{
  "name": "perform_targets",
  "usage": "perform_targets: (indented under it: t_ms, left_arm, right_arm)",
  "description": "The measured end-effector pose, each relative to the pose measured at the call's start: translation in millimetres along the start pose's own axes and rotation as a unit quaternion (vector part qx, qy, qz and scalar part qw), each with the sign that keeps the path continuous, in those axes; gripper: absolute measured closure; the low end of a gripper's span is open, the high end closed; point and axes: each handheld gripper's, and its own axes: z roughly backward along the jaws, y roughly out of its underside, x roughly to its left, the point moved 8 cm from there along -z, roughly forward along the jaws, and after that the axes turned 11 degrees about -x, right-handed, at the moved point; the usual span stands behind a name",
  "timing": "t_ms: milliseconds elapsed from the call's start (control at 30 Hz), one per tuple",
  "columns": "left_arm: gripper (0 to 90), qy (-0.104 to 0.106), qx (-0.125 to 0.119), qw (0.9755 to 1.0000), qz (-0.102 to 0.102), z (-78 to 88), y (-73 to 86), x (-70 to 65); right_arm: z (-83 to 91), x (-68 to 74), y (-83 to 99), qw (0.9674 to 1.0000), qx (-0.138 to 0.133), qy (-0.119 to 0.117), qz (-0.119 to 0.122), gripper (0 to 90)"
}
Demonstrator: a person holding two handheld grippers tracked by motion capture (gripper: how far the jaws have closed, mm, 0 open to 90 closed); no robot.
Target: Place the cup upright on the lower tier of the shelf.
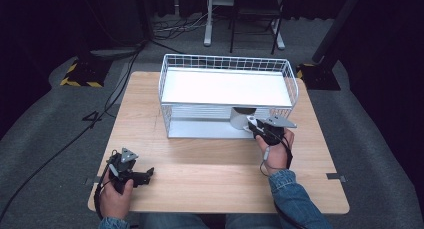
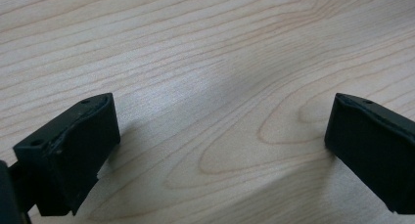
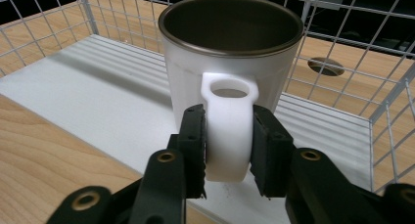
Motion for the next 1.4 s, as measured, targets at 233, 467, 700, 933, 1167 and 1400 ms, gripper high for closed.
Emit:
perform_targets:
  t_ms: [233, 467, 700, 933, 1167, 1400]
  left_arm:
    - [0.2, 0.001, 0.000, 1.0000, -0.001, 0.0, 0.0, 0.1]
    - [0.1, 0.001, 0.001, 1.0000, -0.001, -0.3, -0.3, 0.3]
    - [0.1, 0.001, 0.001, 1.0000, -0.001, -0.3, -0.3, 0.3]
    - [0.2, 0.000, 0.000, 1.0000, -0.001, -0.3, -0.2, 0.2]
    - [0.2, 0.000, 0.000, 1.0000, -0.001, -0.1, -0.1, 0.1]
    - [0.1, -0.001, 0.001, 1.0000, 0.002, -1.1, -0.9, 0.5]
  right_arm:
    - [3.7, -0.3, -6.3, 0.9999, -0.010, 0.005, 0.000, 56.0]
    - [13.7, 0.2, -11.9, 0.9998, -0.021, 0.006, -0.002, 47.6]
    - [33.3, 2.9, -20.5, 0.9994, -0.035, -0.003, 0.000, 42.9]
    - [53.4, 5.0, -25.4, 0.9991, -0.033, -0.024, 0.012, 39.8]
    - [75.8, -1.4, -20.3, 0.9991, -0.012, -0.040, 0.005, 33.0]
    - [95.4, -12.1, -16.0, 0.9989, 0.004, -0.047, 0.009, 25.6]
